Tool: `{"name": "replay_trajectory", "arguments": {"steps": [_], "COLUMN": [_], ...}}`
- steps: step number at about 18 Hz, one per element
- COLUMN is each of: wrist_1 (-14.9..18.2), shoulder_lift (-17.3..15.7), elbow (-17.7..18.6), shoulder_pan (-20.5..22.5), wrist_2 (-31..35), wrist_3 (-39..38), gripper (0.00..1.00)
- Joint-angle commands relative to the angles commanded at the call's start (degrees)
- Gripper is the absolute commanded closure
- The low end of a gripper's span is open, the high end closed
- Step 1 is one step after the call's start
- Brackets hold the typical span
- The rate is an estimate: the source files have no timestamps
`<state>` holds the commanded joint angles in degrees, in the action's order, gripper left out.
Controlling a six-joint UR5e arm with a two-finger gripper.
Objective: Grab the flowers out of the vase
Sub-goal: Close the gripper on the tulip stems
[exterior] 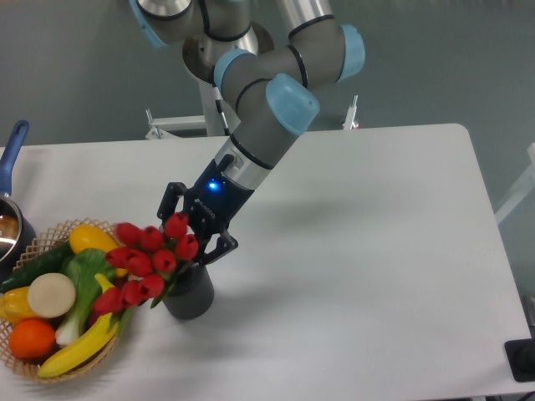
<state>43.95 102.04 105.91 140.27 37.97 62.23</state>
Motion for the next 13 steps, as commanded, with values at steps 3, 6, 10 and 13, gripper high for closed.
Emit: {"name": "replay_trajectory", "arguments": {"steps": [3, 6, 10, 13], "wrist_1": [0.00, 0.00, -0.09, -0.09], "shoulder_lift": [-0.36, -0.36, -0.18, 0.00], "elbow": [0.09, 0.17, 0.26, 0.61], "shoulder_pan": [-0.09, -0.09, -0.09, -0.17], "wrist_2": [-0.09, -0.09, 0.17, 0.17], "wrist_3": [0.00, 0.00, 0.52, 0.52], "gripper": [0.44, 0.42, 0.00, 0.00]}}
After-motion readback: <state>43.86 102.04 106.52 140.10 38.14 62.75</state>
